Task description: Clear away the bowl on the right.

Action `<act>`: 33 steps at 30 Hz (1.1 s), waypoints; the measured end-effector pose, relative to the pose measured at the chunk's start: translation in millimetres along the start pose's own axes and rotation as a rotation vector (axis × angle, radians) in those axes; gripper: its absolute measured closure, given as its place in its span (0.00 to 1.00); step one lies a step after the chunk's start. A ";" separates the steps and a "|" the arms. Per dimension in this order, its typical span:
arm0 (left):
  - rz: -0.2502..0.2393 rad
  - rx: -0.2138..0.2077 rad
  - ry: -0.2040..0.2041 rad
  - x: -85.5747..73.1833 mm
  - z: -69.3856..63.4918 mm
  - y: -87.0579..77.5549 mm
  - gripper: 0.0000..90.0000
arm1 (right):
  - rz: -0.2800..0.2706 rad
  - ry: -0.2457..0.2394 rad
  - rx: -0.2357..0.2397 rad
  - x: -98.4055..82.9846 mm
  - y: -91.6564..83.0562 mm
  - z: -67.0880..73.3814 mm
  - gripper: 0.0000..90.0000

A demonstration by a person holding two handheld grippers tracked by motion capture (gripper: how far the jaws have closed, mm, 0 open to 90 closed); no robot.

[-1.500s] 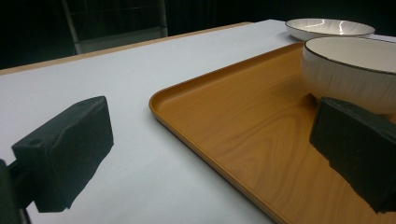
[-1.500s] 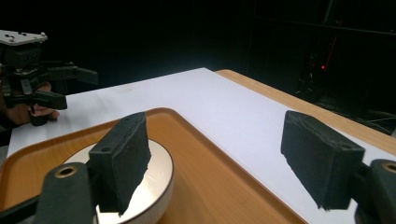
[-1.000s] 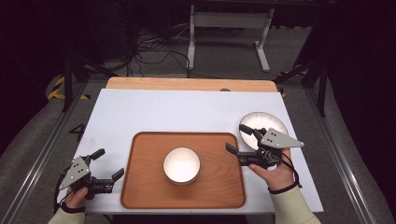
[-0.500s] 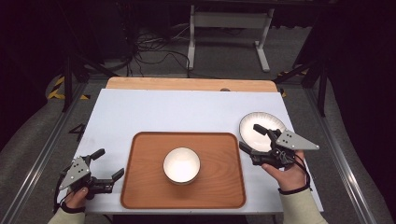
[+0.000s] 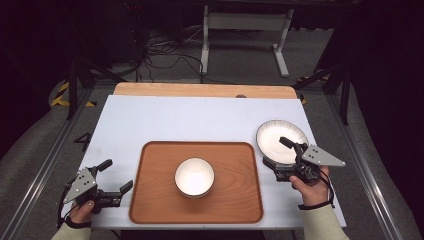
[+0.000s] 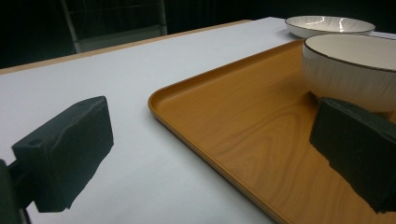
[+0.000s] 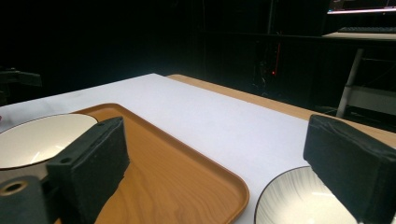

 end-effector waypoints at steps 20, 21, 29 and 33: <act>0.002 0.001 0.002 0.1 -0.1 0.0 0.00 | 0.009 0.014 -0.020 -32.4 -2.6 -0.9 0.06; 0.002 0.001 0.002 0.1 -0.1 0.0 0.00 | 0.010 0.014 -0.023 -33.5 -2.7 -0.6 0.06; 0.005 0.001 0.003 0.2 -0.1 0.0 0.00 | 0.032 0.024 -0.024 -43.7 -3.3 1.2 0.05; 0.005 0.000 0.003 0.2 -0.1 0.0 0.00 | 0.035 0.024 -0.022 -47.1 -4.6 2.1 0.05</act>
Point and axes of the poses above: each handheld gripper's, and its own axes: y roughly forward along the jaws, x roughly out of its top, z roughly to its left, the point moved 1 cm from there along y, roughly forward along the jaws, and after that the axes turned 1 degree about y, right-handed, at the moved point
